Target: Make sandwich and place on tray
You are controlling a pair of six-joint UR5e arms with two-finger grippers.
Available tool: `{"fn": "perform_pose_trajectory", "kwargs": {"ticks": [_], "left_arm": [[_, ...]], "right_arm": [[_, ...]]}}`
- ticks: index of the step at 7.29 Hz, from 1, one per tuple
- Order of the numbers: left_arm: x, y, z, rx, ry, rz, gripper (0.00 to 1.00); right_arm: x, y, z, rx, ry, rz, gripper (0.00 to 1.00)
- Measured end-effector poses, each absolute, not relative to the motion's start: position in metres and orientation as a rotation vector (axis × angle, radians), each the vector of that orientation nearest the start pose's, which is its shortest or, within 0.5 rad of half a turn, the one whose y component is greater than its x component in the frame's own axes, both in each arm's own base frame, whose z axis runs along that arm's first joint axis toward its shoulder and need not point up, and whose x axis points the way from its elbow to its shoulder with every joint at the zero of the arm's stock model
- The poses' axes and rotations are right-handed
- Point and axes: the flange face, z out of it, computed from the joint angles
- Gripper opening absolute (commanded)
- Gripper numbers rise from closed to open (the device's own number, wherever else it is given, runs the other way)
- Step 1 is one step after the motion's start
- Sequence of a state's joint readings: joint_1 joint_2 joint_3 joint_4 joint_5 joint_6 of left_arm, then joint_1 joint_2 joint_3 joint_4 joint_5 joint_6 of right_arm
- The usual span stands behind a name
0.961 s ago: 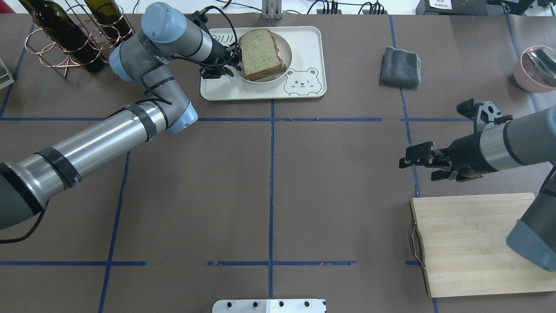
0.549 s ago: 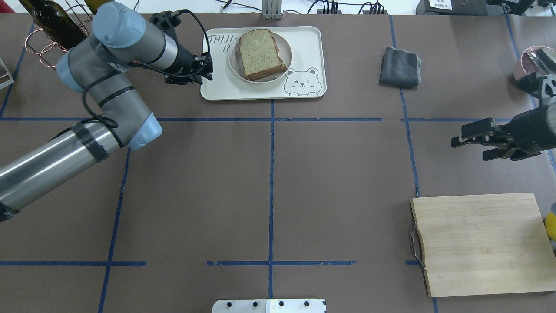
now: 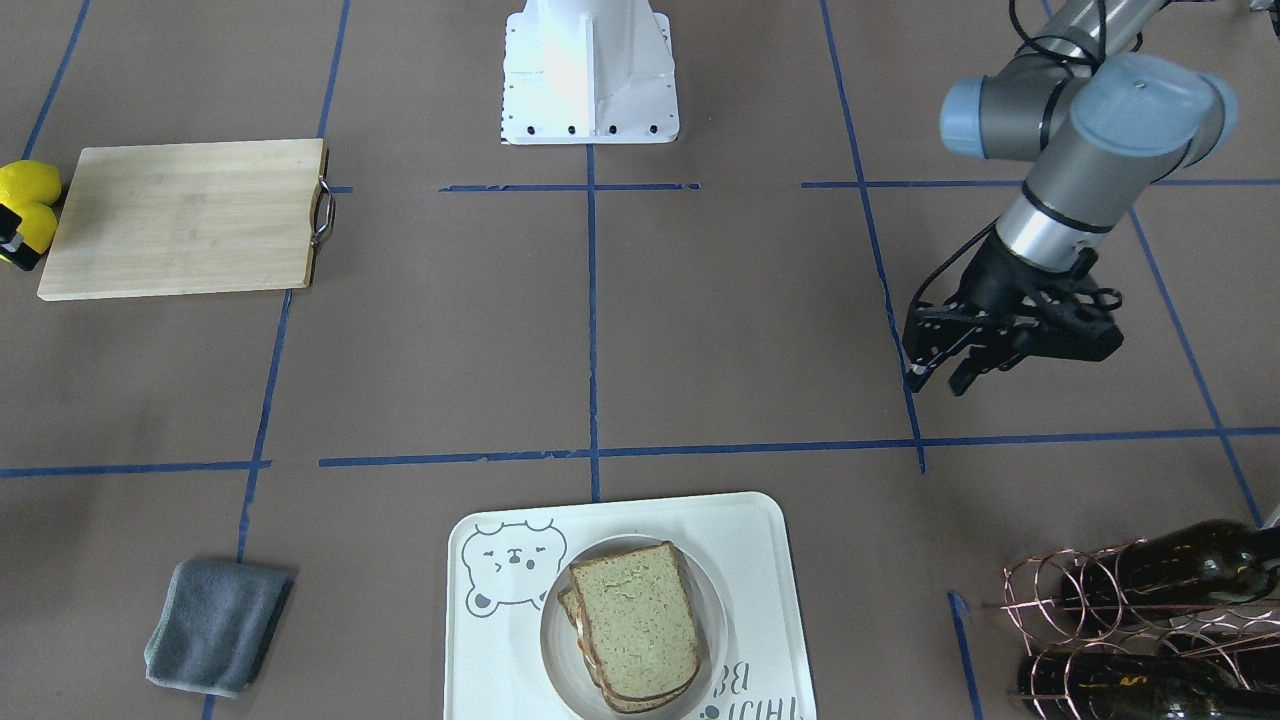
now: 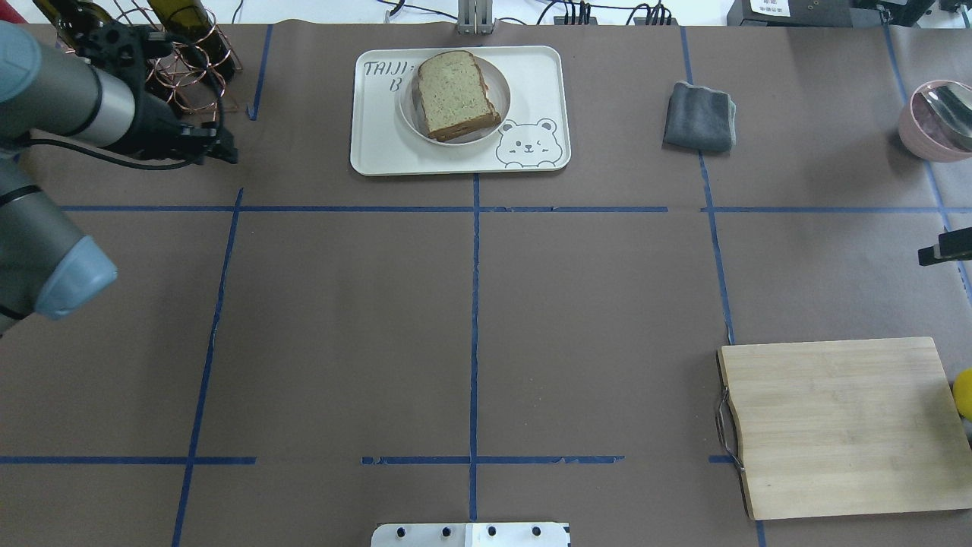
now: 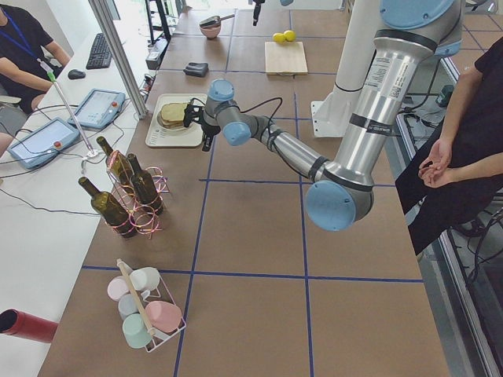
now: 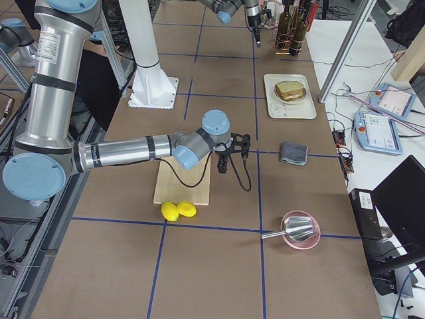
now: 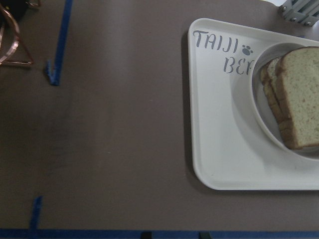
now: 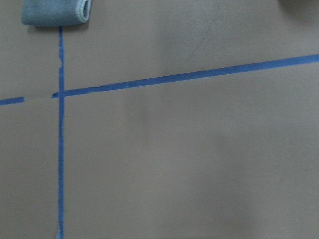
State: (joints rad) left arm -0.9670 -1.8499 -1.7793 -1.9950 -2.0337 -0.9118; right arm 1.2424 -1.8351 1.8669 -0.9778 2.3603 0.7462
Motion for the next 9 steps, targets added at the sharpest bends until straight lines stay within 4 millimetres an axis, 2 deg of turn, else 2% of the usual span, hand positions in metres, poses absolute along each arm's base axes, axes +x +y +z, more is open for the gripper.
{"fn": "perform_pose_trajectory", "kwargs": {"ticks": [1, 3, 5, 6, 7, 8, 9], "left_arm": [[0.227, -0.531, 0.388, 0.377, 0.887, -0.009, 1.0], [0.137, -0.515, 0.452, 0.404, 0.817, 0.137, 1.0], [0.06, -0.478, 0.523, 0.382, 0.776, 0.23, 1.0], [0.03, -0.458, 0.549, 0.351, 0.783, 0.256, 1.0], [0.002, -0.447, 0.566, 0.316, 0.781, 0.27, 1.0], [-0.029, -0.442, 0.579, 0.268, 0.768, 0.28, 1.0], [-0.056, -0.444, 0.583, 0.216, 0.761, 0.279, 1.0]], "right_arm": [[-0.052, -0.396, 0.575, 0.128, -0.923, 0.113, 1.0], [-0.001, -0.392, 0.6, 0.139, -0.846, 0.051, 1.0], [0.042, -0.384, 0.618, 0.111, -0.799, -0.009, 1.0], [0.053, -0.381, 0.623, 0.098, -0.791, -0.036, 1.0], [0.057, -0.378, 0.627, 0.084, -0.789, -0.054, 1.0], [0.058, -0.379, 0.629, 0.071, -0.788, -0.069, 1.0], [0.057, -0.382, 0.627, 0.063, -0.788, -0.08, 1.0]]}}
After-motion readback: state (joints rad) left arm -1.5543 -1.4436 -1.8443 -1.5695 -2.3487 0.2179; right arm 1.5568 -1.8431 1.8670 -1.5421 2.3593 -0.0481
